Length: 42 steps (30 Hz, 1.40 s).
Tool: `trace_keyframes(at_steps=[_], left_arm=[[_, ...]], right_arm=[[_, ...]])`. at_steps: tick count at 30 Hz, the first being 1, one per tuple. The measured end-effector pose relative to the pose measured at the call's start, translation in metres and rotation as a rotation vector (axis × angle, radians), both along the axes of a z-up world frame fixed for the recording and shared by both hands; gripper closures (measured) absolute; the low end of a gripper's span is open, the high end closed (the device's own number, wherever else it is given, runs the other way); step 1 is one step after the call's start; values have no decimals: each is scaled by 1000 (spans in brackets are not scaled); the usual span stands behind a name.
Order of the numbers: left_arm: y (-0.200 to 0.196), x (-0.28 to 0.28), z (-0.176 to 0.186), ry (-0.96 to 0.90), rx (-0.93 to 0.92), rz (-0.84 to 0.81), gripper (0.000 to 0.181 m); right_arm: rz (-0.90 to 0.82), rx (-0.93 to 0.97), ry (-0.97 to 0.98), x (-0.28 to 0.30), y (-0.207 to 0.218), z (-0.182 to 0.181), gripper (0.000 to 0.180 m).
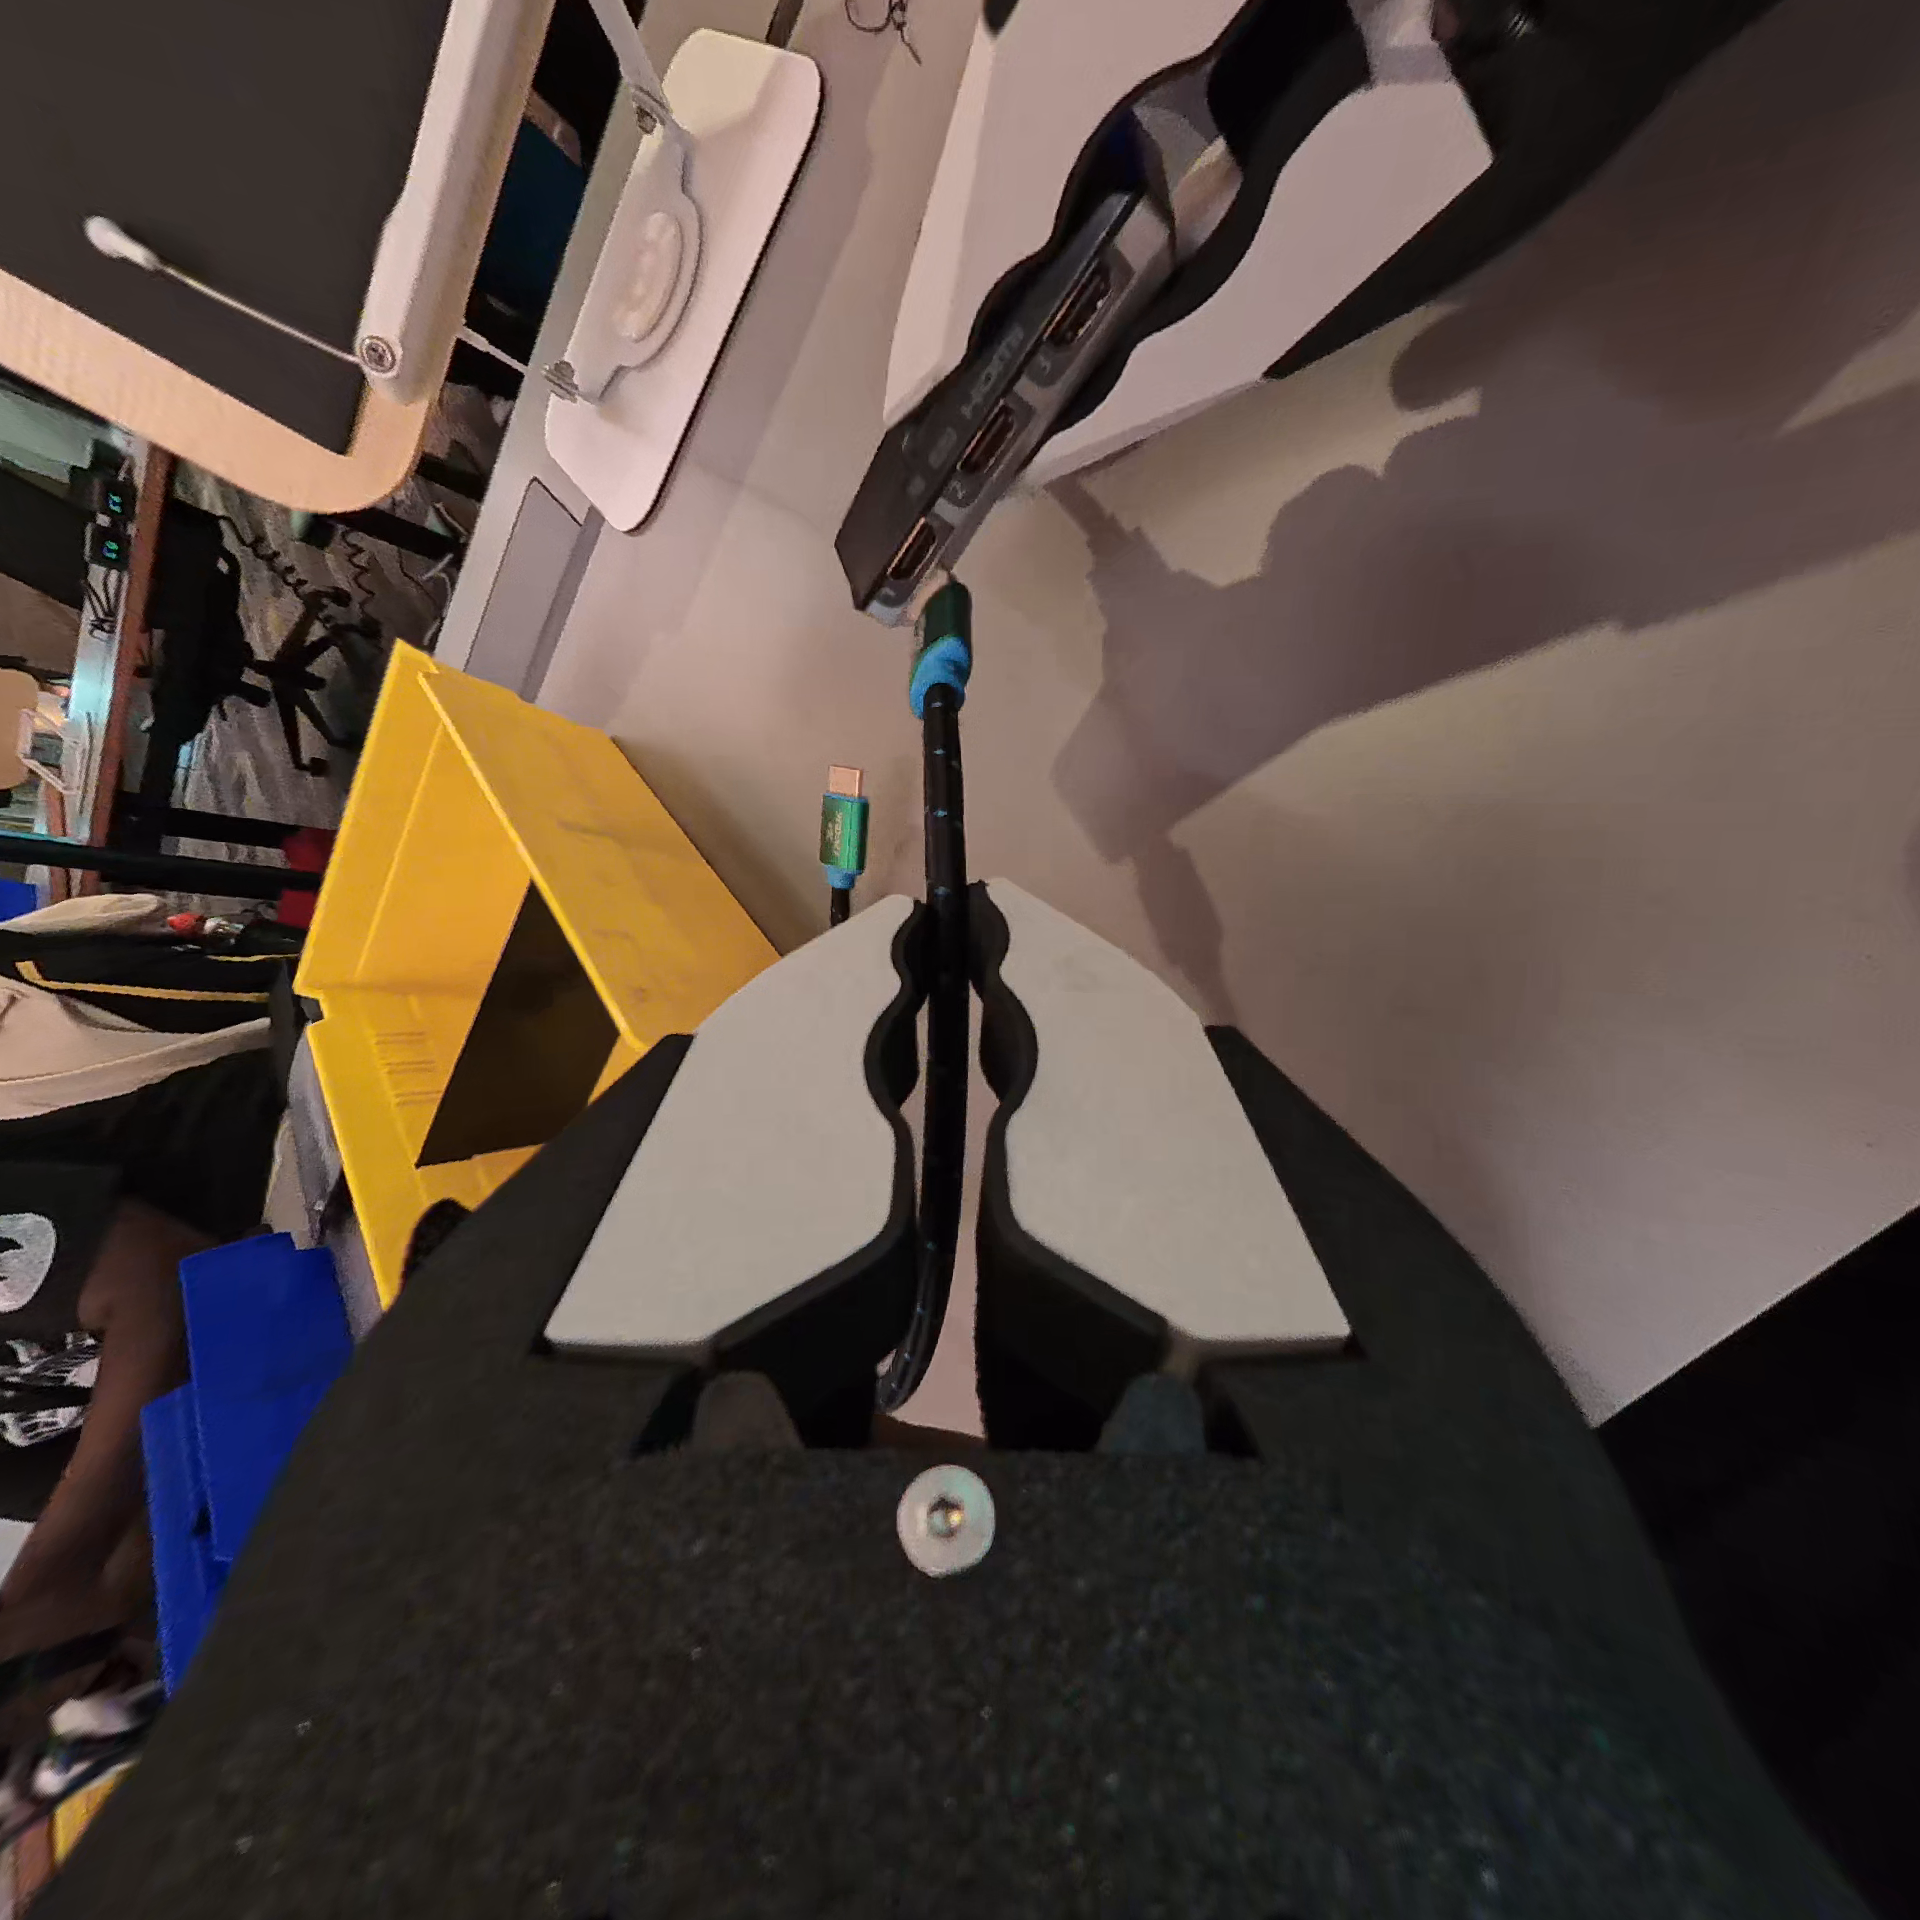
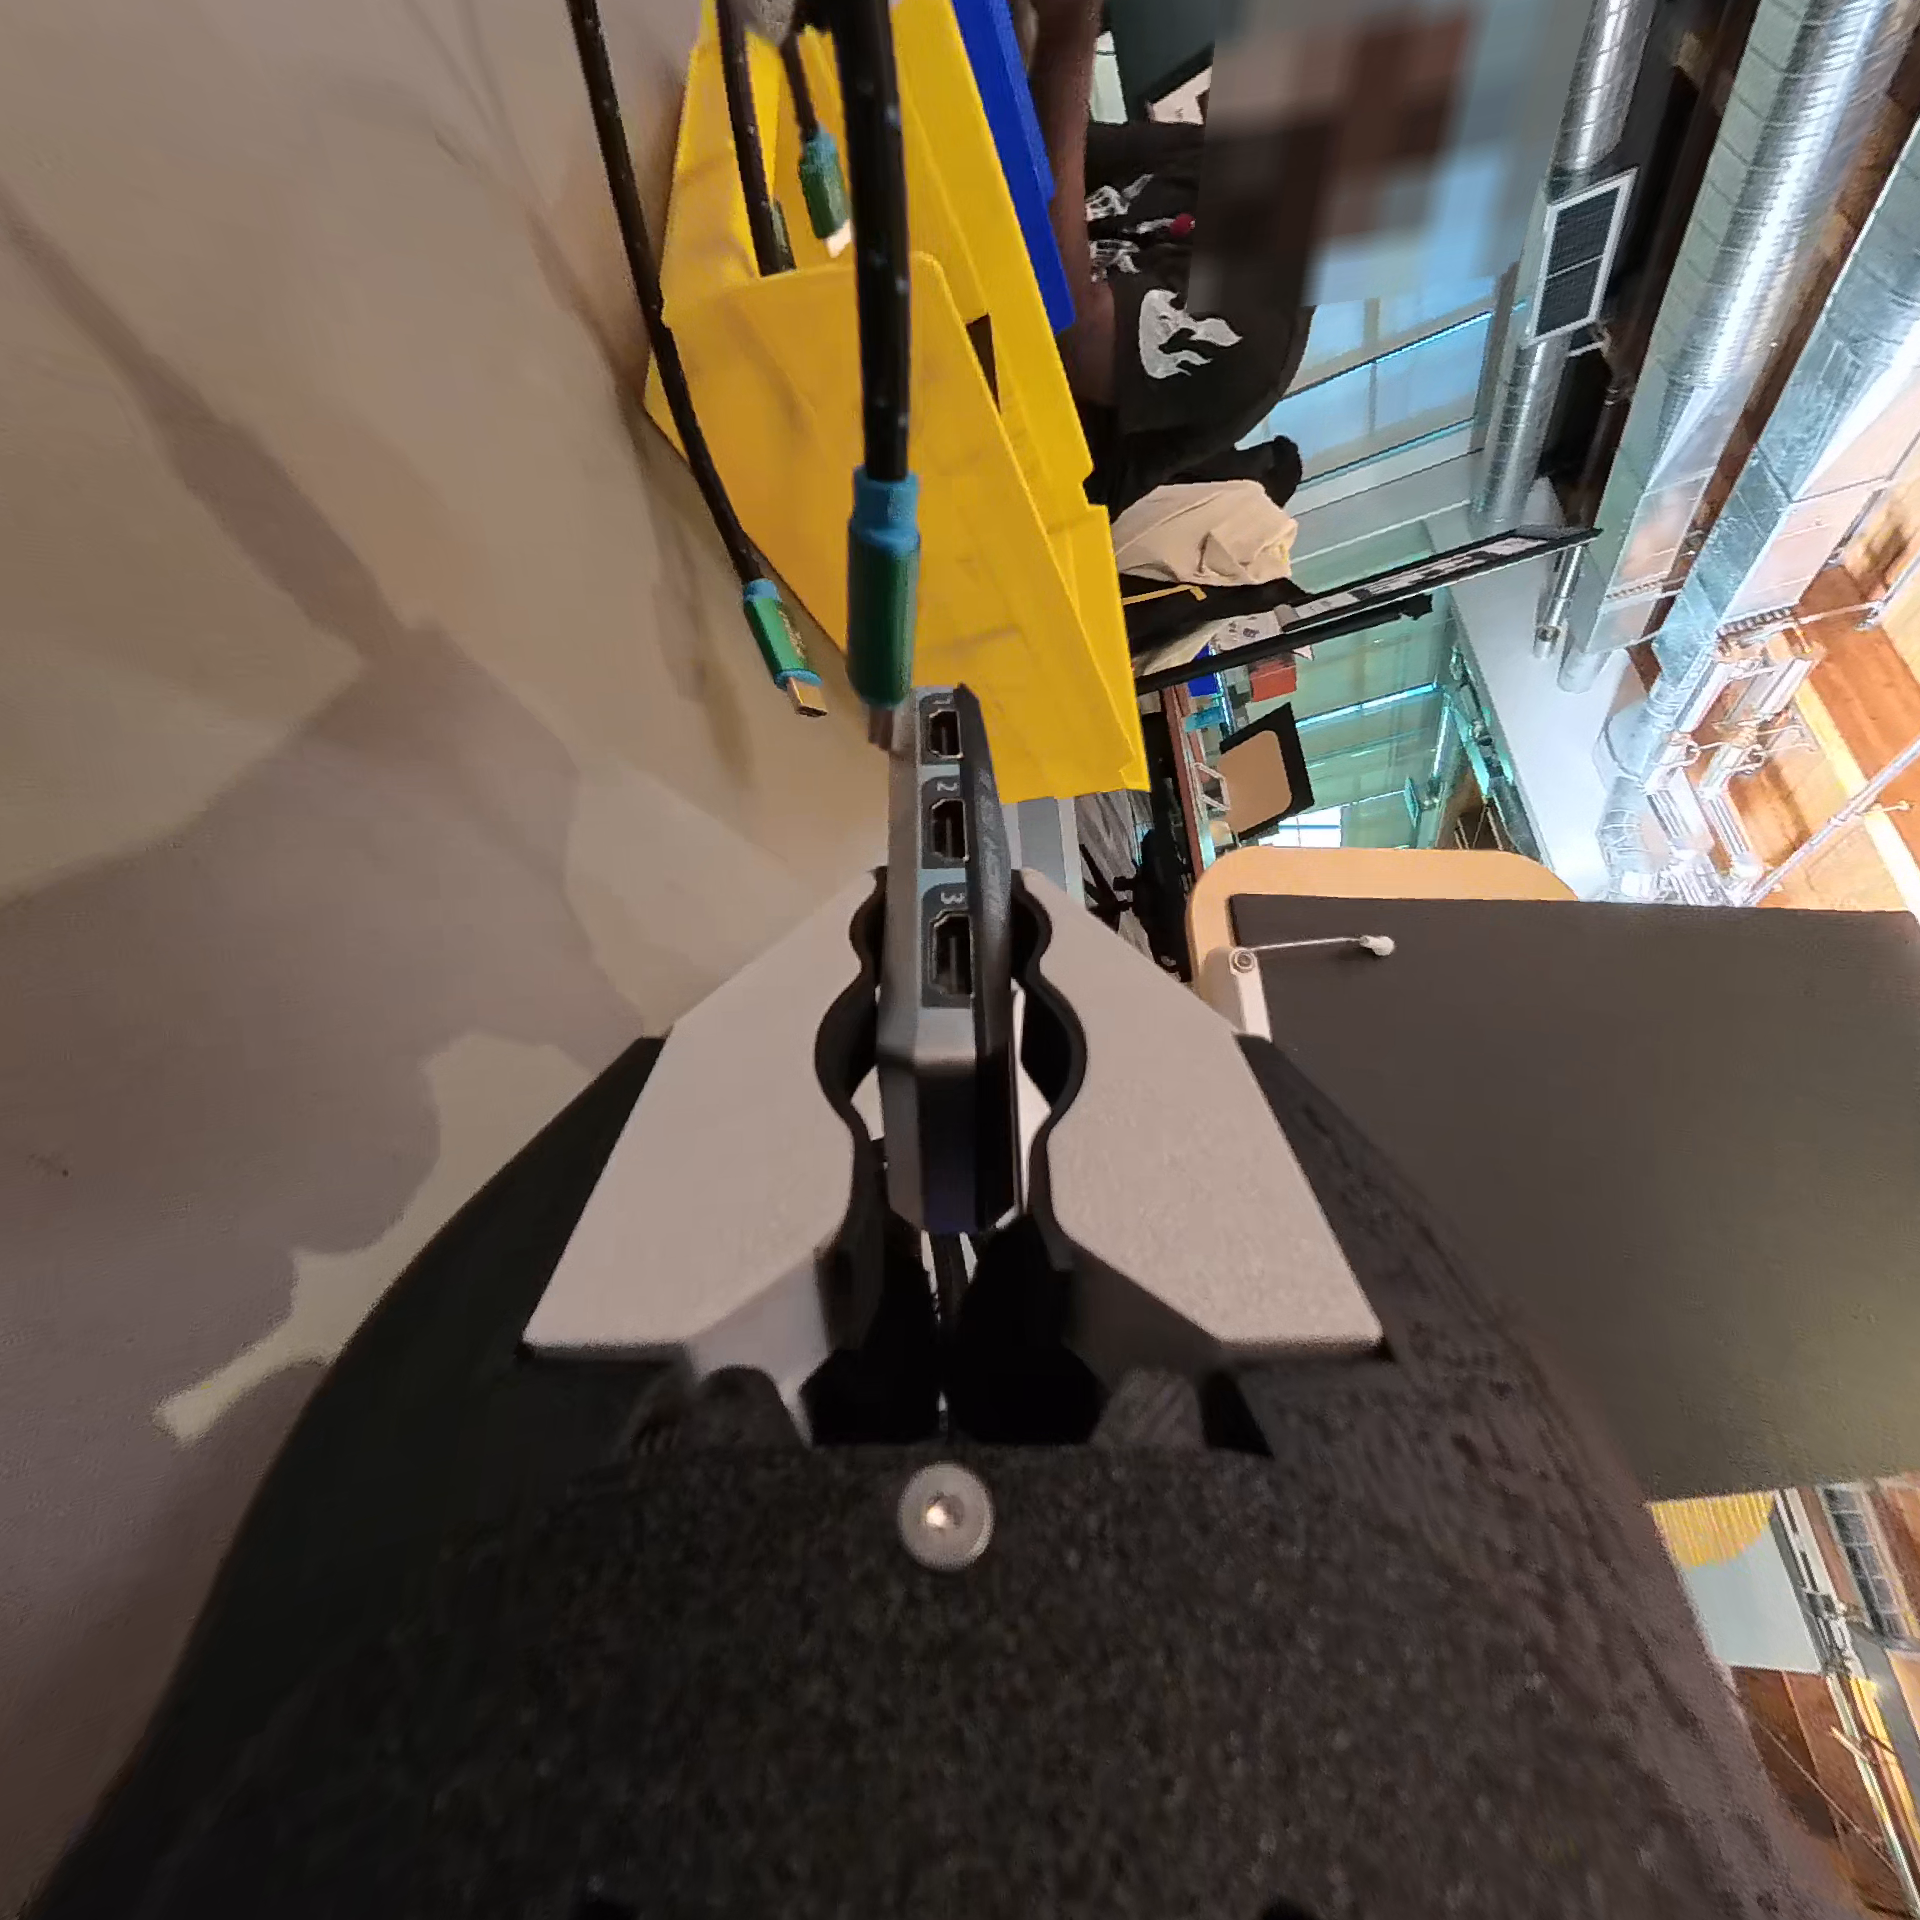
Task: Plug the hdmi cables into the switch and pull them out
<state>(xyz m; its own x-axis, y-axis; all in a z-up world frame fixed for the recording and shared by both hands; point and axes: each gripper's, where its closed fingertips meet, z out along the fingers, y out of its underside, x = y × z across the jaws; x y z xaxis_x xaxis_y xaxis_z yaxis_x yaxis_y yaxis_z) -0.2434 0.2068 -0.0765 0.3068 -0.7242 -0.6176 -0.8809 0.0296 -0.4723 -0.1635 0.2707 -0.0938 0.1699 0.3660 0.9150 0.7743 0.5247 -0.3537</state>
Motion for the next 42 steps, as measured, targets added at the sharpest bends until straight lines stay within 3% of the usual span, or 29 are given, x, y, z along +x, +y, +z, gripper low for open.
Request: trace_keyframes(at_steps=[11,29,42], left_arm=[[-6,1,-5,37,53,-38,174],[-1,0,2,96,219,-41,174],[-3,0,-3,134,239,-75,174]], right_arm=[[22,-57,-80,-5,-4,-18,159],[32,-63,-78,-4,-4,-18,159],[33,-65,-75,-4,-5,-17,159]])
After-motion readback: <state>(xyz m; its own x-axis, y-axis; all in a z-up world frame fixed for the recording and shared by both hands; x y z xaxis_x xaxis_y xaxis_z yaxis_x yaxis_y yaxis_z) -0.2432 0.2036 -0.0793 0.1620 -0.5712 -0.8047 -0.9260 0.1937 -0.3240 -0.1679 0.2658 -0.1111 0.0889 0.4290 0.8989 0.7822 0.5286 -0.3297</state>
